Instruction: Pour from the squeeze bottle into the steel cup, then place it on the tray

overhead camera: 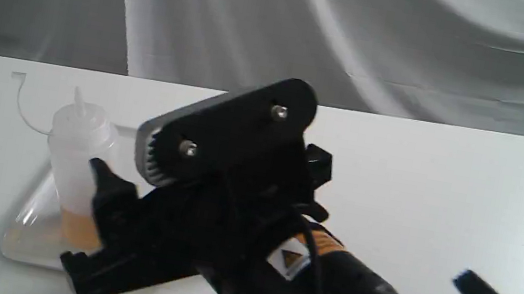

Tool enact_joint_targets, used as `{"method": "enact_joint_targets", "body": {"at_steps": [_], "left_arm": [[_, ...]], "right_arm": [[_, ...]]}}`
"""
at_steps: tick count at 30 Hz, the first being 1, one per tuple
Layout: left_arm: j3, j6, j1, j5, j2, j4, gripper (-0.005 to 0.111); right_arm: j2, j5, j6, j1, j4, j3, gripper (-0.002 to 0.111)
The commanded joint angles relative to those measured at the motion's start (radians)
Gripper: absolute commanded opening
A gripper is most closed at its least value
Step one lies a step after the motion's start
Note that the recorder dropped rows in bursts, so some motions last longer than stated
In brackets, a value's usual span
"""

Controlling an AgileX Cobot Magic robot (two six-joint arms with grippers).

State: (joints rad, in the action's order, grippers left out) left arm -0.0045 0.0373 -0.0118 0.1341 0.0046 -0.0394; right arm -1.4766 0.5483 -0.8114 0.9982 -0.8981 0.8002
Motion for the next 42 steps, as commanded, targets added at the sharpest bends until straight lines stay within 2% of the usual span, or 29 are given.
{"method": "enact_joint_targets", "body": {"at_steps": [1,4,6,17,28,31,37,42], "left_arm": [[0.004,-0.005,0.005,-0.002,-0.005,-0.001,0.008],[0.004,-0.005,0.005,-0.002,-0.005,-0.001,0.008],[0.004,-0.005,0.005,-0.002,-0.005,-0.001,0.008],[0.004,-0.003,0.005,-0.002,-0.005,-0.001,0.008],[0.004,-0.005,0.005,-0.002,-0.005,-0.001,0.008],[0.004,-0.005,0.005,-0.002,-0.005,-0.001,0.008],[0.004,-0.002,0.005,-0.002,-0.005,-0.001,0.008],[0.004,-0.002,0.005,-0.002,-0.005,-0.001,0.008]], "right_arm": [[0.07,0.0,-0.027,0.002,0.004,-0.069,0.036],[0.129,0.0,-0.027,0.002,-0.006,-0.135,0.008],[0.164,0.0,-0.025,0.002,-0.008,-0.168,0.0],[0.415,0.0,-0.027,0.002,0.001,-0.368,0.0],[0.676,0.018,-0.034,0.002,-0.016,-0.671,0.0],[0.759,0.021,0.032,0.002,-0.131,-0.692,0.0],[0.89,0.056,0.013,0.002,-0.313,-0.693,0.0],[0.915,-0.051,-0.203,0.002,-0.314,-0.693,0.0]]}}
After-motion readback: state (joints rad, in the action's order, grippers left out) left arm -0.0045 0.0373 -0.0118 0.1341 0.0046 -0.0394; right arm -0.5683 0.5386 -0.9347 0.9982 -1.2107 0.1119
